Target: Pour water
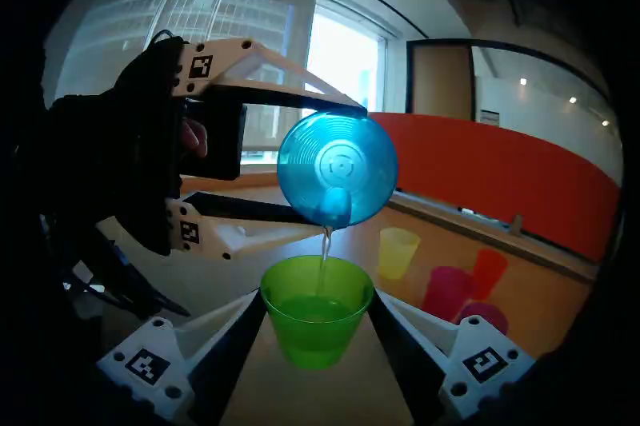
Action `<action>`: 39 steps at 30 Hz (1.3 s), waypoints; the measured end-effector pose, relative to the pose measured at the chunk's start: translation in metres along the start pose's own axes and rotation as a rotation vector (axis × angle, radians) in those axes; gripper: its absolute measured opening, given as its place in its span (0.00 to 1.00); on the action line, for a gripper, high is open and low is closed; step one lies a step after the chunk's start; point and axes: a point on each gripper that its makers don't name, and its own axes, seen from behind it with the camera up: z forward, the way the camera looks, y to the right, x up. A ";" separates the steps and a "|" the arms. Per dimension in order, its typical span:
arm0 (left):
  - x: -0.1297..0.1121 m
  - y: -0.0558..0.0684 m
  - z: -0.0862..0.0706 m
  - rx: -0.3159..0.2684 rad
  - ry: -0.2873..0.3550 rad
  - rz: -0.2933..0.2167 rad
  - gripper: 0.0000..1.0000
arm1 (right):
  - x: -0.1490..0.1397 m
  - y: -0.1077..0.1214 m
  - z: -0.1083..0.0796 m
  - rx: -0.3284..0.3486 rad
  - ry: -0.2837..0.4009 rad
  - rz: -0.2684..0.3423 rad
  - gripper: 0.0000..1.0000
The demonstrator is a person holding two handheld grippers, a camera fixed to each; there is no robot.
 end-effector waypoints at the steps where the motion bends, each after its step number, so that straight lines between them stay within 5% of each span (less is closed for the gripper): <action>1: 0.000 0.000 0.000 0.001 0.000 0.002 0.88 | 0.000 0.000 0.000 -0.001 0.000 -0.001 0.92; 39: 0.005 -0.006 -0.007 0.020 0.005 0.056 0.88 | 0.004 0.002 0.000 -0.006 0.009 -0.006 0.92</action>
